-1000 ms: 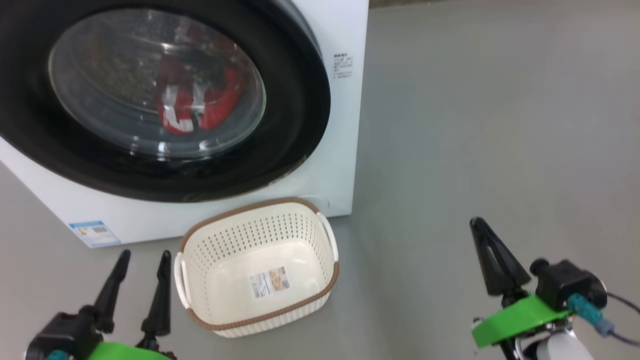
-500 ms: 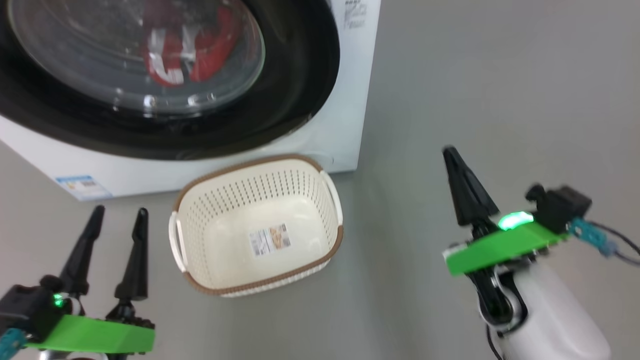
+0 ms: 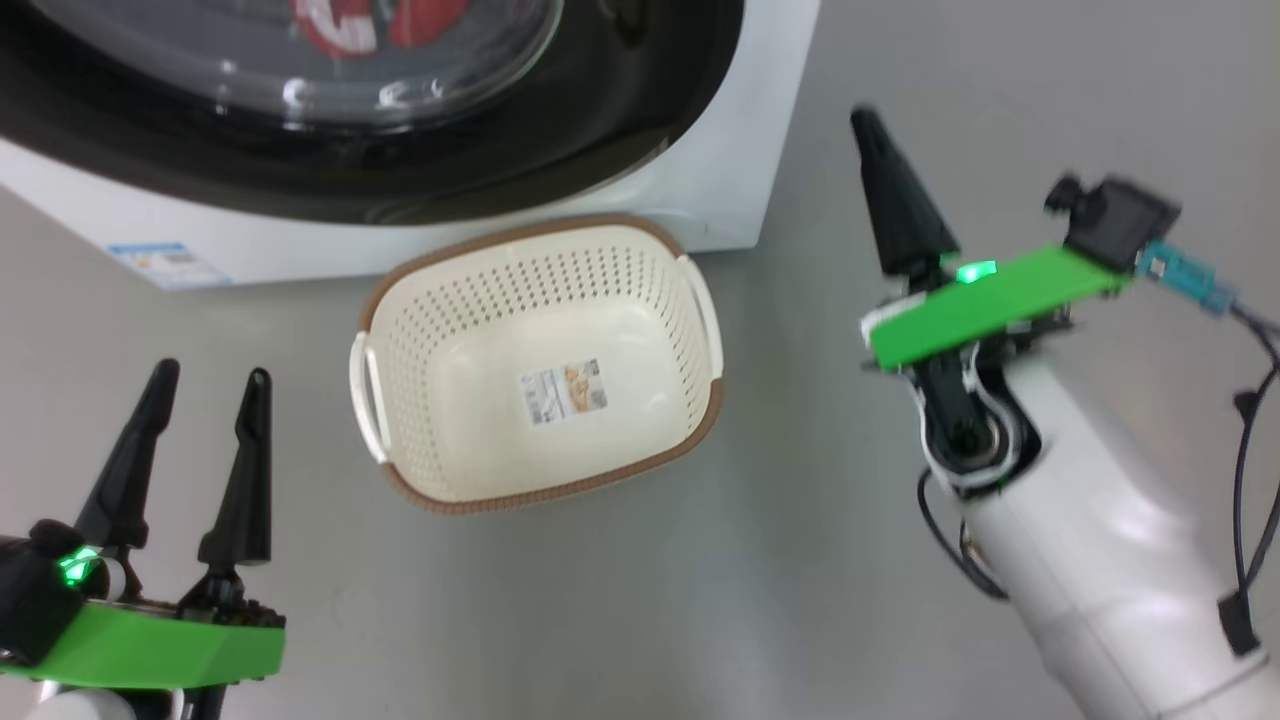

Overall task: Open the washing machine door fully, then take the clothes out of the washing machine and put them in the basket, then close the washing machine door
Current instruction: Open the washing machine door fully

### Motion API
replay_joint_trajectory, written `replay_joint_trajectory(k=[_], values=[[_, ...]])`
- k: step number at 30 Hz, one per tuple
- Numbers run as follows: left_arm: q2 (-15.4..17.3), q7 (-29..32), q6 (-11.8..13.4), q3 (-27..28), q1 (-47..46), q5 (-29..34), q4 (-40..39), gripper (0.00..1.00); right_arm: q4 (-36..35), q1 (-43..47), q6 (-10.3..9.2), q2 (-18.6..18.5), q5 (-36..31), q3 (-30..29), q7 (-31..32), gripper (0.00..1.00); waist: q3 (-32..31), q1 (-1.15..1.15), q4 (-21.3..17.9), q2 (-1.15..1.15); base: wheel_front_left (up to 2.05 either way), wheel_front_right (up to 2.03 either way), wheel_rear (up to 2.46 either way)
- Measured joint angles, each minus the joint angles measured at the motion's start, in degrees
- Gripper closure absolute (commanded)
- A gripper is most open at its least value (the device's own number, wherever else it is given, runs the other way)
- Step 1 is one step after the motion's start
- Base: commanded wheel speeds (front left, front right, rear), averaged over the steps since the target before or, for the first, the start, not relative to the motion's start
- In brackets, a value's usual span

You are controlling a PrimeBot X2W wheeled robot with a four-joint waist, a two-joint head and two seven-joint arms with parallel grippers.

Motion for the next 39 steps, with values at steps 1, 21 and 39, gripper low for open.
replay_joint_trajectory(k=[1,21,39], values=[[0.23,0.00,-0.01,-0.10,-0.01,-0.18,-0.13,0.00,0.54,-1.30,0.00,-0.01,0.98,0.20,0.00,1.00,0.52,0.00,0.27,0.00,0.00,0.00,0.00],[1.19,0.00,-0.01,-0.27,-2.65,-1.68,-1.78,0.00,1.36,-16.86,0.00,-2.65,15.79,0.77,5.47,1.00,8.88,0.00,3.77,0.00,0.00,0.00,0.00],[2.69,0.00,-0.01,-0.87,-3.38,-1.75,-2.05,0.00,-3.66,-17.17,0.00,-7.27,24.09,-0.54,18.36,1.00,10.80,0.00,4.17,0.00,0.00,0.00,0.00]])
